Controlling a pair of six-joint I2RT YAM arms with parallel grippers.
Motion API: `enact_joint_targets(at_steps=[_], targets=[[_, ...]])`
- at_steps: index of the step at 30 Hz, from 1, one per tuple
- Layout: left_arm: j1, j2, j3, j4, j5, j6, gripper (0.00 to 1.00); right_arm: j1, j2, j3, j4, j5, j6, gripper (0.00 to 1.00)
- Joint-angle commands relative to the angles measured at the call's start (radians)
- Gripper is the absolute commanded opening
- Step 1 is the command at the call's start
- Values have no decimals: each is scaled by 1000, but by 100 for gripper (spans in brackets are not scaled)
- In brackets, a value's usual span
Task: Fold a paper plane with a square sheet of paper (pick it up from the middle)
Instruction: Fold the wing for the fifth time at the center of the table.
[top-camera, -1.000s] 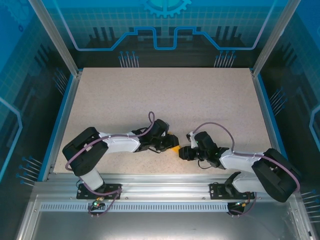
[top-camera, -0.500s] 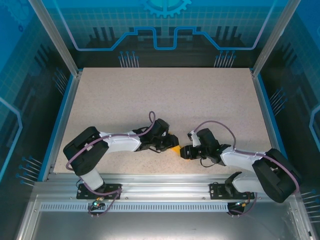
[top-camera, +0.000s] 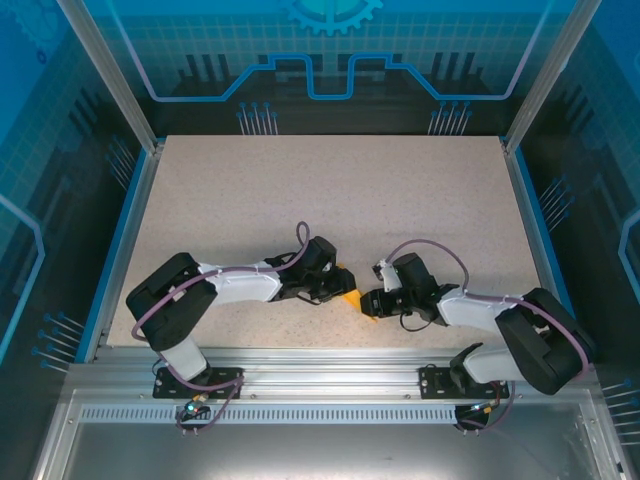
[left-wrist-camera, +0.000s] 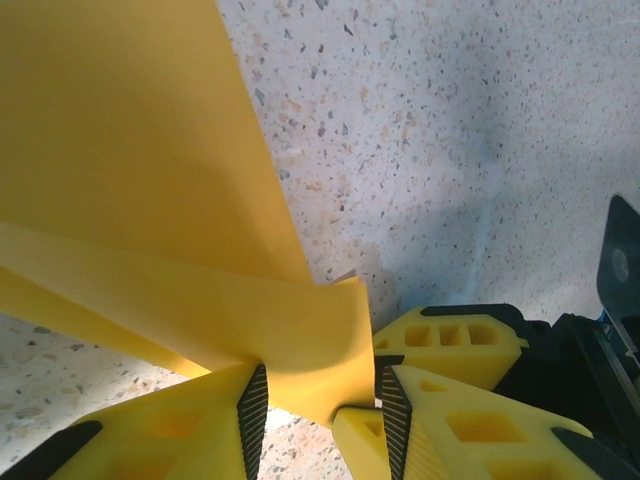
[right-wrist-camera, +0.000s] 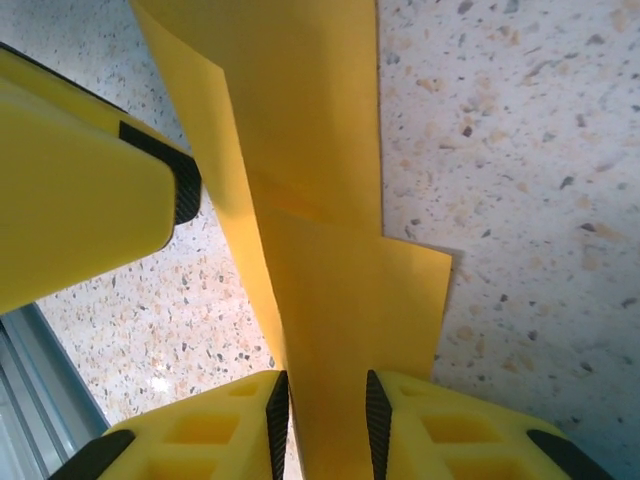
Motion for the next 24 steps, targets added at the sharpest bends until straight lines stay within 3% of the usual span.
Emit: enact_joint_targets(at_steps=[1,16,24], targets=[[8,15,26,-30,-19,21,39,1,25,2,2,-84,16,26],[8,2,28,-36,-11,25,39,5,49,-5,59,-82,74,15],[9,-70,3,-29,3,20,45,5,70,0,91,-84,117,12]])
